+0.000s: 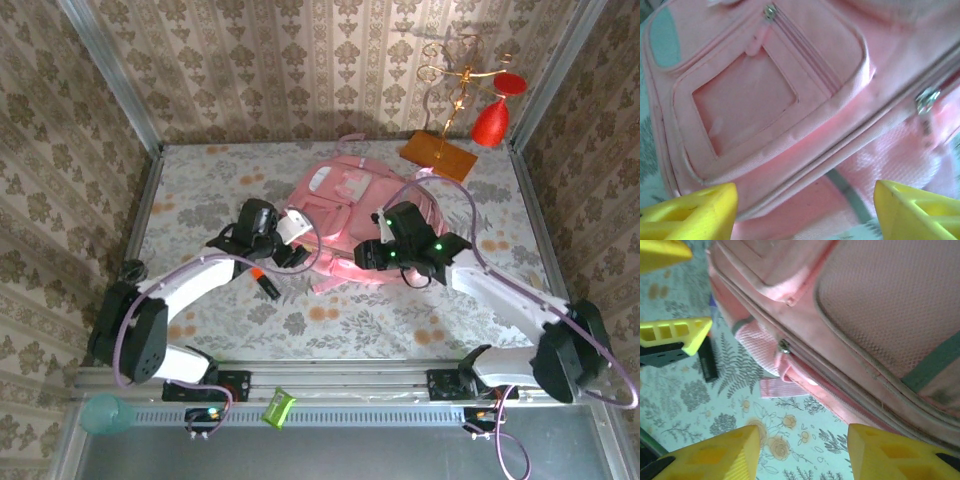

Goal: Pack books, pencil case, and school supplies into a backpack

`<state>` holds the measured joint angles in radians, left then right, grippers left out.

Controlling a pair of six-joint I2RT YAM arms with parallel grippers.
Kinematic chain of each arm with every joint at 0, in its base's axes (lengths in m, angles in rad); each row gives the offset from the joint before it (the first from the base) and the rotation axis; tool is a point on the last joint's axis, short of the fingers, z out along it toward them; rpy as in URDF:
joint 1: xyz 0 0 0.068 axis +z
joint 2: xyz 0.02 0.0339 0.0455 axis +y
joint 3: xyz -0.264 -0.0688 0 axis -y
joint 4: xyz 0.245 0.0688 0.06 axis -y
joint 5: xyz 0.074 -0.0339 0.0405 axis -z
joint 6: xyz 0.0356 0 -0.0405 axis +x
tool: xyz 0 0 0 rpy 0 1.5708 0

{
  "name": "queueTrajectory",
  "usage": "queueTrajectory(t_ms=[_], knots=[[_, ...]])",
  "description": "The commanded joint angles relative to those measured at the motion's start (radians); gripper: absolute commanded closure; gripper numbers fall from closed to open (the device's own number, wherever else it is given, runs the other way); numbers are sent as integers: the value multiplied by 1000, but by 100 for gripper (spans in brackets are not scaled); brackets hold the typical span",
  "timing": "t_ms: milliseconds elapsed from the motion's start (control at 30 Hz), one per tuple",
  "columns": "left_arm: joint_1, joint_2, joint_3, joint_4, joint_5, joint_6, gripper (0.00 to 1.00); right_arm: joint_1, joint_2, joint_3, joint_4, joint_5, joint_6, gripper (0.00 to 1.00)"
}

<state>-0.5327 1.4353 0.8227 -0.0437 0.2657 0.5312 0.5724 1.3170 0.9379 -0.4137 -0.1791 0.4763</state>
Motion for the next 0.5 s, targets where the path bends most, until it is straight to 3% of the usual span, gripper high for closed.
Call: queueTrajectory(t_ms=[0,233,467], knots=[[23,77,49,-9,74,471,27,0,37,42,24,-56,18,50],[27,221,160,-49,156,613,35,0,24,-36,95,-78,69,50],[-10,319,159,41,98,657,45,5,10,-109,210,-160,165,51]])
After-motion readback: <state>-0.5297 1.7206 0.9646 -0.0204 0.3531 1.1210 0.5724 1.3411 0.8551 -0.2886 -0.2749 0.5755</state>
